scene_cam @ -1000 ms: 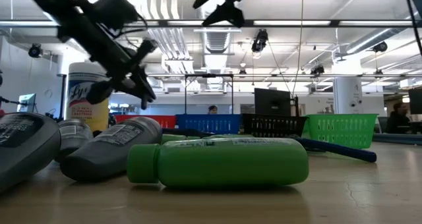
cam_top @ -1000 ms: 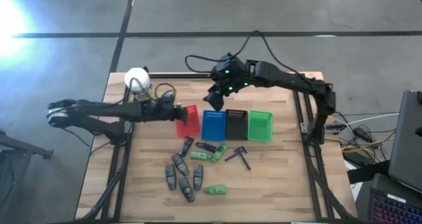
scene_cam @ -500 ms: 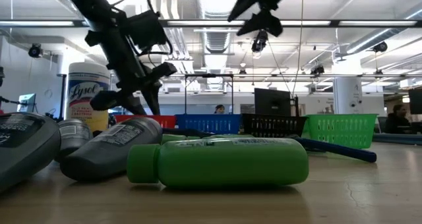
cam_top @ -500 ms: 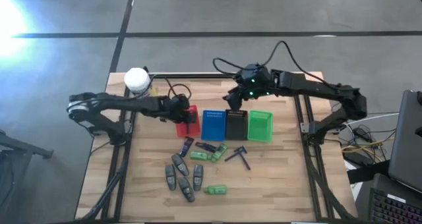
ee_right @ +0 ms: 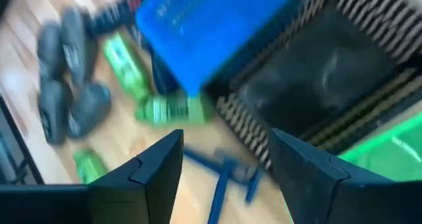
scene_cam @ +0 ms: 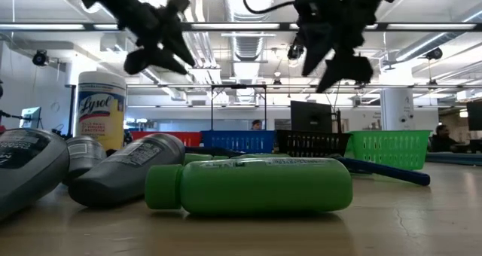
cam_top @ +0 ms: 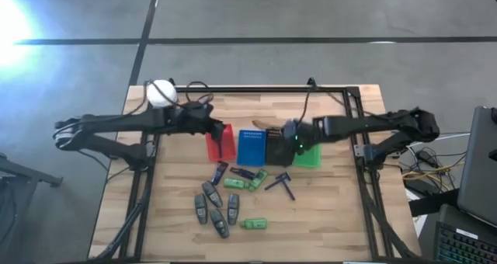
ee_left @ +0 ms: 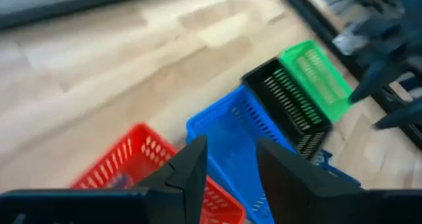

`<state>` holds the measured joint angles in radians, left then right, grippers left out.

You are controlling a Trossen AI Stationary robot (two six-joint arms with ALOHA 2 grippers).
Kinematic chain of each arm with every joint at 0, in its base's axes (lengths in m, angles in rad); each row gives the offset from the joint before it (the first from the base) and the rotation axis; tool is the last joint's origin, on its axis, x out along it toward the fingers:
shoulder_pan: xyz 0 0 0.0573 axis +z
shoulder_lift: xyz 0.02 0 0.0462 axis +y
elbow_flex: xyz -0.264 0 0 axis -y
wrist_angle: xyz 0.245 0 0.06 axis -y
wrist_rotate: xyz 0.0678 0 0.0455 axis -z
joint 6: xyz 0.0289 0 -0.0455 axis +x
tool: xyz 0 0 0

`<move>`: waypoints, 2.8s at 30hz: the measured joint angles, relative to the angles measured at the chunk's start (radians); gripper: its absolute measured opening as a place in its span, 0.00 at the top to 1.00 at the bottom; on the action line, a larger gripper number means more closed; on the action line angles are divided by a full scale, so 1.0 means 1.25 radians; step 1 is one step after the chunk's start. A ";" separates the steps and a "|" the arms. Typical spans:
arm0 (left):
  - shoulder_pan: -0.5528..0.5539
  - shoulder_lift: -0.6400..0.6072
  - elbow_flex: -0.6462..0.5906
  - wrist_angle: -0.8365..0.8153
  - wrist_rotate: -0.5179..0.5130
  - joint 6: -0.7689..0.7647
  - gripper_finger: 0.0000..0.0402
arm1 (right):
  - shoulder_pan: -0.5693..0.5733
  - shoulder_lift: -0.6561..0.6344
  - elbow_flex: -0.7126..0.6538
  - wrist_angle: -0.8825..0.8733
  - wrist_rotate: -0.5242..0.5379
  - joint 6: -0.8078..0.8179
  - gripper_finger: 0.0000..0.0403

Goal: Pick & Place Travel size toiletries
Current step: Put the razor into the red basket

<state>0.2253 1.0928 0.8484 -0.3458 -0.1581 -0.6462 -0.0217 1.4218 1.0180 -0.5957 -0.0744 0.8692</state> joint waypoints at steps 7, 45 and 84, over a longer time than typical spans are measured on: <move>0.000 -0.094 -0.031 0.005 0.022 0.147 0.66 | 0.193 0.002 -0.052 0.003 0.042 0.281 0.50; 0.000 -0.130 -0.051 0.032 0.217 0.244 0.66 | 0.293 0.322 0.061 -0.099 0.041 0.304 0.94; 0.051 0.040 -0.040 0.569 0.434 0.082 0.37 | 0.016 0.155 0.233 0.468 0.136 -0.021 0.94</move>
<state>0.2889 1.1433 0.7982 0.3656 0.3846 -0.5437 -0.0013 1.6157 1.3090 -0.0102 0.0958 0.8430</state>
